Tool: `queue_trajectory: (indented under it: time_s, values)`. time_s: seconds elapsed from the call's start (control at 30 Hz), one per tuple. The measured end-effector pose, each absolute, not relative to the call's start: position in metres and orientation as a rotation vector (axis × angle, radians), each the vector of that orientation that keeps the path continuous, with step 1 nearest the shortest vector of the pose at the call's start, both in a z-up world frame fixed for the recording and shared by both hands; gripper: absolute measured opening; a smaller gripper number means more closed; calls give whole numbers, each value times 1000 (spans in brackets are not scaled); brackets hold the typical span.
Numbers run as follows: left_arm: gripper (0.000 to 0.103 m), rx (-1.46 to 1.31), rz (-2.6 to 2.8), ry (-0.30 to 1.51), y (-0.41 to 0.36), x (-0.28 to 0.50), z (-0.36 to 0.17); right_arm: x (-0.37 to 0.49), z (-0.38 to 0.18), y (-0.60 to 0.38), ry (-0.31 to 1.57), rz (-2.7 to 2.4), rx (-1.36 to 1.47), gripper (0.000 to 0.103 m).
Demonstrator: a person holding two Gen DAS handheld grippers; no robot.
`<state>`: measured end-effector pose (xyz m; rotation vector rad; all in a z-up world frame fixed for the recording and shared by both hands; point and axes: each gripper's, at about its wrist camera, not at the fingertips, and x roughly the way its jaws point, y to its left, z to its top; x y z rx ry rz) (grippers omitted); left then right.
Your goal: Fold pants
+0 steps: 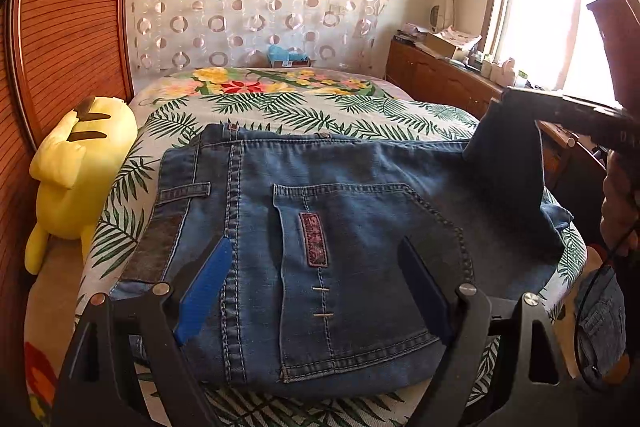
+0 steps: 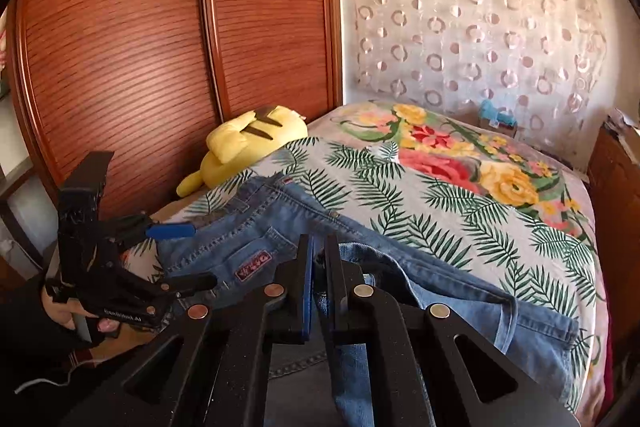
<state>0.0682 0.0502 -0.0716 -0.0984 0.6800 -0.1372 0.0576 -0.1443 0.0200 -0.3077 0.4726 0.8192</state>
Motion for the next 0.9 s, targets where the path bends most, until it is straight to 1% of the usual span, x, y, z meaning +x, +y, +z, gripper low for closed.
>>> queue_trajectory:
  time_s: [0.2,0.27,0.37,0.43,0.47,0.63,0.83,0.87,0.9]
  values:
    - [85,-95,-150,695,43,70,-77,70,18,-135,523,796,-303,4]
    - [85,-91,-156,697,40,70,-77,69,22,-138,515,793,-294,9]
    - [85,-80,-167,697,34,71,-75,59,35,-147,472,781,-270,22]
    - [85,-74,-177,691,29,72,-74,55,44,-153,442,767,-267,40]
    - [85,-70,-183,687,27,73,-72,53,48,-157,429,754,-267,42]
    - [85,-51,-218,678,14,81,-65,52,52,-183,405,678,-261,42]
    - [85,-41,-300,700,-5,102,-67,58,21,-202,484,564,-267,42]
    - [85,-49,-318,708,-8,106,-67,60,14,-203,506,553,-262,42]
    - [79,-56,-338,714,-12,110,-69,62,8,-205,525,544,-258,42]
